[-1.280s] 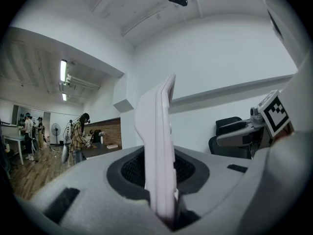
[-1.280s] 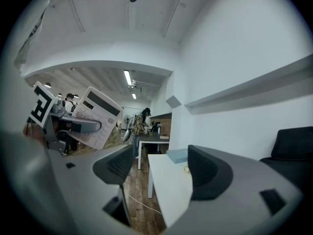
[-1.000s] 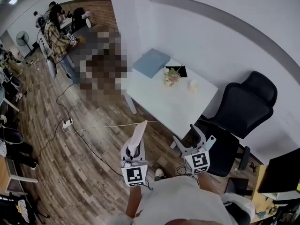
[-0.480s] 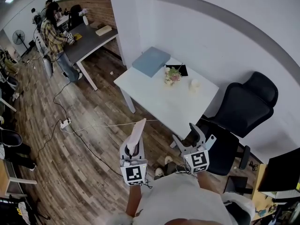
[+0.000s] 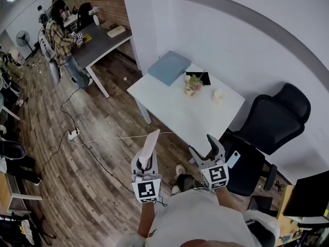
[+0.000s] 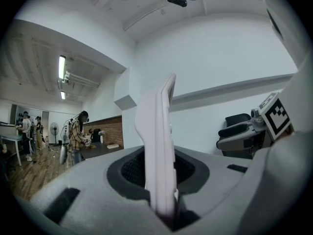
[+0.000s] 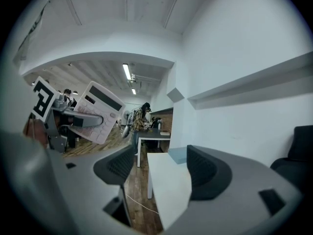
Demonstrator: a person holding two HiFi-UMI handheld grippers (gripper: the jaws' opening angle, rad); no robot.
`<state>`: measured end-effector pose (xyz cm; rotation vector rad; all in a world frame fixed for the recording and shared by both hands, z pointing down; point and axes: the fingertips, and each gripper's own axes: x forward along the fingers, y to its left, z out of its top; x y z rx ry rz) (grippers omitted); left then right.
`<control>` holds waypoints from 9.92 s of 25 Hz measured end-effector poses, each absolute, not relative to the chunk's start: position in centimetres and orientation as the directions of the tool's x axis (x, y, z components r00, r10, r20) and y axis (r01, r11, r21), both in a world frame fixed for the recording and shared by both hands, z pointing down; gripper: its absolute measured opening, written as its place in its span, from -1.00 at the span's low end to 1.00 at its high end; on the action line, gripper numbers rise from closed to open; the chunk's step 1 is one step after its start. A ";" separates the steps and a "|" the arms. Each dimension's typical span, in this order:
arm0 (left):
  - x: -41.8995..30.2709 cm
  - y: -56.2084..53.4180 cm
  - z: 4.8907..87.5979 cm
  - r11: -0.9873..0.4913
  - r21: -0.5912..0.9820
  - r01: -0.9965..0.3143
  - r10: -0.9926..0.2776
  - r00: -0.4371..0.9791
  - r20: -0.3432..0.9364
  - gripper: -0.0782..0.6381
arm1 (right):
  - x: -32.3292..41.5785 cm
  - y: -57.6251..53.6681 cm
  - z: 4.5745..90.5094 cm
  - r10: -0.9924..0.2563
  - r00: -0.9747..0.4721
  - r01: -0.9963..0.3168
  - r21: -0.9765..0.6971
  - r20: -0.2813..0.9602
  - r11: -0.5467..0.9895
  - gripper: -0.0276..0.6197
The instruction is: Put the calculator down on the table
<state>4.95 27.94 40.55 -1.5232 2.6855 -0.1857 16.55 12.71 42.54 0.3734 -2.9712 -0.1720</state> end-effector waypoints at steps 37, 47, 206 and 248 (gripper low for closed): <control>-5.8 15.3 39.6 0.572 -0.160 -0.804 -0.813 -0.582 0.019 -0.52 | 3.9 -0.1 42.5 -0.165 -0.980 -0.152 0.117 0.114 0.981 0.12; -7.9 13.8 40.2 0.586 -0.175 -0.791 -0.798 -0.601 0.042 -0.52 | 1.3 -2.0 43.6 -0.146 -0.981 -0.135 0.094 0.125 0.986 0.12; -12.1 -13.1 75.2 -0.396 0.547 -0.738 -0.393 0.674 0.625 -0.52 | -3.9 -14.2 69.1 -0.520 -0.470 -0.755 -0.020 0.713 0.655 -0.06; -11.3 -12.4 77.9 -0.478 0.446 -0.757 -0.354 0.630 0.691 -0.21 | -4.3 -13.6 69.5 -0.498 -0.482 -0.737 -0.026 0.721 0.676 -0.09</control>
